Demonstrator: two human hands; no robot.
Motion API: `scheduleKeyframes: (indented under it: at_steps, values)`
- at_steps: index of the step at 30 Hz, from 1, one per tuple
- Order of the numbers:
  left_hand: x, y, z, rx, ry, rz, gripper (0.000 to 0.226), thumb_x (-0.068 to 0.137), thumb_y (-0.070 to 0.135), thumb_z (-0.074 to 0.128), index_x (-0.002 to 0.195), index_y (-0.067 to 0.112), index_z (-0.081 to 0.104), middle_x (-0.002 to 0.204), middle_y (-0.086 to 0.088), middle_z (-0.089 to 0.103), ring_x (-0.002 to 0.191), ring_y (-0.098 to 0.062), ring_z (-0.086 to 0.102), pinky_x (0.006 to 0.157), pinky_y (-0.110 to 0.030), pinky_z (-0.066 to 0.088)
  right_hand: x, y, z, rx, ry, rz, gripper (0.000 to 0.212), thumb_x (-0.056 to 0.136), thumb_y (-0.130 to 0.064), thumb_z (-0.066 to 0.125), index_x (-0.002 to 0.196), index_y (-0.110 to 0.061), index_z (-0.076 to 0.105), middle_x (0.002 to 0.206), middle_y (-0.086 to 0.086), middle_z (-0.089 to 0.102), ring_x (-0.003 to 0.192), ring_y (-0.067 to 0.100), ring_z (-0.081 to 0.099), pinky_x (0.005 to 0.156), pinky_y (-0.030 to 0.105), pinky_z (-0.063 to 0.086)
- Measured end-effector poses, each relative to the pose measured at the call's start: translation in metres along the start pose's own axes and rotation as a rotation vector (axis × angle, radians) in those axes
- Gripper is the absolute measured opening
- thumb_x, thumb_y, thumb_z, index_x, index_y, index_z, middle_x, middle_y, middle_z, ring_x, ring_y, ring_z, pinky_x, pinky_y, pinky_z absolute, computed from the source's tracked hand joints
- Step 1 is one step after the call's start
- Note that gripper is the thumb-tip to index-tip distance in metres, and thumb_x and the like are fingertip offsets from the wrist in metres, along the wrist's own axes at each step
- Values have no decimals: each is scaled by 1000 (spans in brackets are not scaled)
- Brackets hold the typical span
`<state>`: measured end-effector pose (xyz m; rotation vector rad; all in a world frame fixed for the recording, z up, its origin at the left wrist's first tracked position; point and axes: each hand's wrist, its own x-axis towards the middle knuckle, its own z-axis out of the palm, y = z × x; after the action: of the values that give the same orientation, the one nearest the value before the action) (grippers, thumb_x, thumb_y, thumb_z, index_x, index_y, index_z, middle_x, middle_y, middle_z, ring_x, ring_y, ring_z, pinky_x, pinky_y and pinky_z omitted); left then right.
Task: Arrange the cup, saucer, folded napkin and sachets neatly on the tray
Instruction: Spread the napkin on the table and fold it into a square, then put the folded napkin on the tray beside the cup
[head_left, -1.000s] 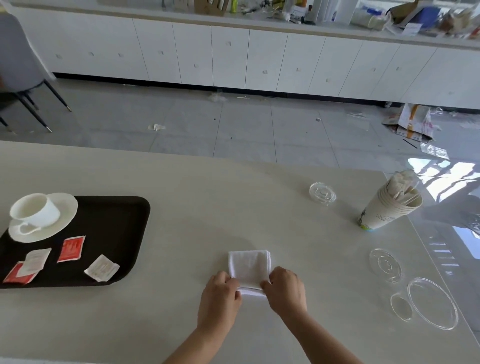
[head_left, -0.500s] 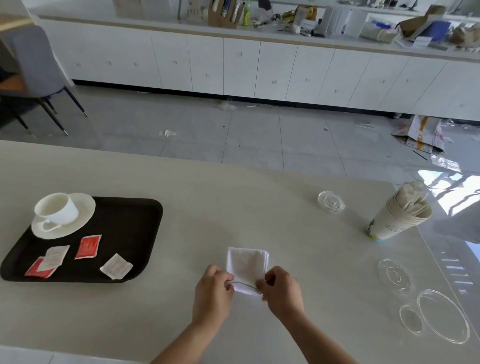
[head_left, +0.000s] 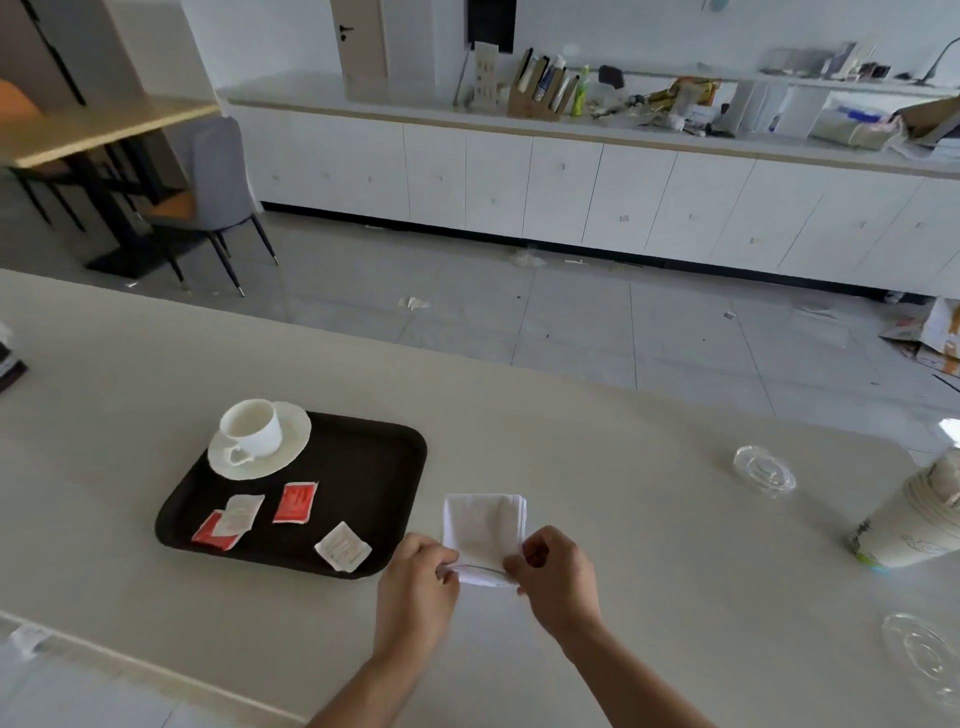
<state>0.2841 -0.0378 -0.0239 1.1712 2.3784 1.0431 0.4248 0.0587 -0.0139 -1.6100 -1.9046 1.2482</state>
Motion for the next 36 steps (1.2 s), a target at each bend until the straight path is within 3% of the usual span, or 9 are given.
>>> scheduleKeyframes:
  at_steps: [3,12,15,18,20,25,31,36]
  values:
    - [26,-17,-26,-15,-6,25,26,72,-5,71,90,13,75,90,12,56,71,-1,59,66,-5,38,9,-30,25,1,24,-17,18,79,-21,73,75,-13,57,68,3,67,60,18,67,49,21,43]
    - [101,-87,-97,17,-127,184,25,74,-5,69,93,11,75,89,9,55,74,-4,57,64,-4,39,14,-103,111,-9,151,57,23,76,-21,74,70,-17,51,72,6,66,68,27,66,53,29,45]
    - [118,-102,-111,14,-166,211,25,75,-4,71,93,11,75,90,9,56,73,-5,59,65,-3,41,15,-120,129,-9,175,76,21,75,-20,74,70,-17,53,70,6,65,68,27,65,58,37,51]
    - [130,-110,-119,8,-191,230,23,75,-1,74,95,12,74,92,7,57,72,-6,60,64,-4,41,21,-130,140,-21,178,86,19,75,-20,74,73,-15,56,68,0,61,64,22,61,59,35,51]
    - [136,-111,-121,8,-197,225,23,76,-1,74,95,11,74,92,7,57,69,-5,59,63,-2,40,28,-134,143,-24,171,92,19,76,-19,73,73,-15,55,67,-2,59,61,18,56,58,33,48]
    - [149,-112,-112,66,-184,195,21,76,0,73,93,12,74,91,6,57,70,-8,58,62,-4,39,55,-130,148,-24,123,97,20,75,-19,73,71,-17,53,66,0,62,66,27,65,59,37,52]
    - [171,-112,-100,133,-167,139,19,76,-1,70,91,11,73,92,1,60,75,-11,61,71,-22,52,87,-126,157,-31,67,98,18,73,-18,71,72,-16,53,68,4,64,64,28,67,57,37,54]
    - [185,-123,-91,121,-171,56,16,78,1,68,88,13,72,91,4,57,75,-9,58,66,-11,40,103,-126,169,-61,54,114,15,72,-20,68,72,-16,53,71,6,67,66,26,68,61,39,55]
